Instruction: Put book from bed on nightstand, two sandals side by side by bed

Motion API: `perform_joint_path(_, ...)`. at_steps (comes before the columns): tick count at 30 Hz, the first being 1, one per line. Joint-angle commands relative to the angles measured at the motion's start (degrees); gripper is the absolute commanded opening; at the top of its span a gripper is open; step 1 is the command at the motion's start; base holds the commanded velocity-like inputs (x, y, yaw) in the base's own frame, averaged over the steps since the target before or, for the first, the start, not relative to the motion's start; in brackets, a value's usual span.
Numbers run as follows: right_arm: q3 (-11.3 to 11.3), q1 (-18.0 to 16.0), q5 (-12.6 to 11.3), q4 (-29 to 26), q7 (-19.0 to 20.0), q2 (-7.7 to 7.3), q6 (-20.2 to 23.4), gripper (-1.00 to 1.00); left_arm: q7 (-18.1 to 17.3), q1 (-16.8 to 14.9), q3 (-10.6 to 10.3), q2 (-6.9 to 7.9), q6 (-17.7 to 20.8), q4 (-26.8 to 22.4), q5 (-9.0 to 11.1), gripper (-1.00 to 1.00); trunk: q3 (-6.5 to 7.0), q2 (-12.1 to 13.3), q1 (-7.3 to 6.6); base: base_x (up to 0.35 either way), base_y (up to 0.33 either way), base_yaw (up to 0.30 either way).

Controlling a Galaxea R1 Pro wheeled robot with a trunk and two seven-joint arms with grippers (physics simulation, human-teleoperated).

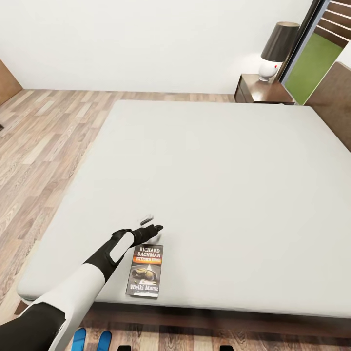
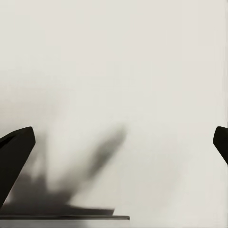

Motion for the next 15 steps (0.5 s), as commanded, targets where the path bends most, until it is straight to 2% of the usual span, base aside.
perform_joint_path(1,-0.01,-0.05,-0.44,0.15,0.31,-0.01,-0.11,1.0,0.48,-0.01,-0.2,0.05,0.18,-0.05,0.31,1.0,-0.03,-0.02,0.0,0.0,0.0,0.0)
perform_joint_path(7,-0.01,-0.05,-0.44,0.15,0.34,-0.01,-0.1,1.0,0.48,-0.01,-0.2,0.05,0.19,-0.08,0.35,1.0,-0.03,-0.02,0.0,0.0,0.0,0.0)
perform_joint_path(15,-0.01,-0.05,-0.44,0.15,0.3,-0.02,-0.11,1.0,0.48,-0.01,-0.2,0.12,0.2,-0.05,0.35,1.0,1.4,3.19,-1.75,0.0,0.0,0.0)
